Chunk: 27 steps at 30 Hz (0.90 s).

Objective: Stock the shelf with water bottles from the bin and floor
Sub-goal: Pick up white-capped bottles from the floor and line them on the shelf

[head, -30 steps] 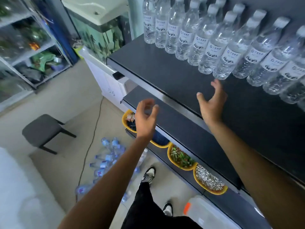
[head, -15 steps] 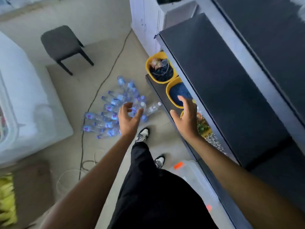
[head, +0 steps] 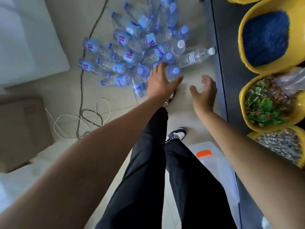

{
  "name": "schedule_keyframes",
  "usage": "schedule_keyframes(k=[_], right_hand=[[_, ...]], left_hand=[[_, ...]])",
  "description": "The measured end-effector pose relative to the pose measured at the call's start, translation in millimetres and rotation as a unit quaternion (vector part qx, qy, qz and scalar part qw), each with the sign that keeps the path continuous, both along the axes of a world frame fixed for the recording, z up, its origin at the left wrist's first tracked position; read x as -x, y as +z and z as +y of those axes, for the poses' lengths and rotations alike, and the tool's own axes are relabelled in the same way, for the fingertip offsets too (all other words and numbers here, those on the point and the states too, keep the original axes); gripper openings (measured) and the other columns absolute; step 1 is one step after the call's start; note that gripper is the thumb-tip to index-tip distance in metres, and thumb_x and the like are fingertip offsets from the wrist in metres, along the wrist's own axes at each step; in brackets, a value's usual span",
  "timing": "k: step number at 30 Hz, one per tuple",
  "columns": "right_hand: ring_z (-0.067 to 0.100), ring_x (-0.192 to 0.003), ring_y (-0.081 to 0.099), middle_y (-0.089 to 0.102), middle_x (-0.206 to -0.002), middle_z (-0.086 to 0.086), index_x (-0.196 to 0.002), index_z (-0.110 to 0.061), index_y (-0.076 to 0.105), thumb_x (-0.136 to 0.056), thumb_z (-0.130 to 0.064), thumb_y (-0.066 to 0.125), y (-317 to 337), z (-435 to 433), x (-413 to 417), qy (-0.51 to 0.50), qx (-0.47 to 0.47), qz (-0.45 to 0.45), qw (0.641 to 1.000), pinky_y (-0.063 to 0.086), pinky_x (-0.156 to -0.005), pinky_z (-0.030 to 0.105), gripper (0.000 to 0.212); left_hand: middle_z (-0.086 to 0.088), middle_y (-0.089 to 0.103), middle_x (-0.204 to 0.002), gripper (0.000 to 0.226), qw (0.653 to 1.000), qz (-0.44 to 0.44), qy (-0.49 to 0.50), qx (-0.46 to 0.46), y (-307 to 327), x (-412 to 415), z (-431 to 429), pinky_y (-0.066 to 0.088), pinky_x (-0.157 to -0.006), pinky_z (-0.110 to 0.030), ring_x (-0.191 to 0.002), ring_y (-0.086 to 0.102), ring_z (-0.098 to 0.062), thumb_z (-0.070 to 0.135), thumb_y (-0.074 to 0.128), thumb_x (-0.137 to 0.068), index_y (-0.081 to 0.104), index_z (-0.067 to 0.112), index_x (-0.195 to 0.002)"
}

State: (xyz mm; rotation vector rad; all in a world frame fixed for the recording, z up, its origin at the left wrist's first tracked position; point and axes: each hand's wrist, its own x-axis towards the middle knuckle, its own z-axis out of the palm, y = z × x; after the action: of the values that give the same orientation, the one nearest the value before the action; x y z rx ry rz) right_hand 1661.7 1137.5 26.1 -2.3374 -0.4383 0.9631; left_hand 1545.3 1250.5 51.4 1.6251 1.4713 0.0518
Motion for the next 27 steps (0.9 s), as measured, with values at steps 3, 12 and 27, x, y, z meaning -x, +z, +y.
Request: schedule_keyframes(k=[3,12,27], right_hand=[[0.026,-0.117,0.058,0.058,-0.13,0.013,-0.135,-0.006,0.055,-0.08,-0.027,0.067,-76.8,28.1,-15.3,-0.139,0.018,0.082,0.987,0.046,-0.099,0.031,0.06],[0.009,-0.088,0.061,0.061,-0.105,-0.004,-0.127,-0.012,0.05,-0.075,-0.023,0.084,-228.1,105.4,-62.4,-0.376,-0.069,0.231,0.895,0.054,-0.102,0.043,0.063],[0.019,-0.112,0.066,0.061,-0.125,-0.006,-0.132,-0.026,0.05,-0.054,-0.027,0.087,-195.4,111.4,-52.2,-0.431,-0.12,0.186,0.875,0.056,-0.101,0.048,0.086]], left_hand=[[-0.008,0.062,-0.126,0.07,0.998,0.007,-0.014,-0.063,-68.3,-20.7,27.4,0.042,-0.101,-0.044,-0.12,0.055,-0.032,0.053,0.071,-0.075,0.061,0.009,-0.129],[-0.002,0.054,-0.145,0.082,0.974,0.084,-0.181,-0.107,-186.8,-75.8,114.0,0.038,-0.105,-0.03,-0.136,0.047,-0.023,0.061,0.067,-0.084,0.041,0.018,-0.149],[-0.005,0.072,-0.108,0.038,0.987,-0.013,-0.127,-0.093,-168.7,-71.9,111.5,0.047,-0.076,-0.031,-0.099,0.065,-0.027,0.032,0.065,-0.093,0.062,0.016,-0.127]])
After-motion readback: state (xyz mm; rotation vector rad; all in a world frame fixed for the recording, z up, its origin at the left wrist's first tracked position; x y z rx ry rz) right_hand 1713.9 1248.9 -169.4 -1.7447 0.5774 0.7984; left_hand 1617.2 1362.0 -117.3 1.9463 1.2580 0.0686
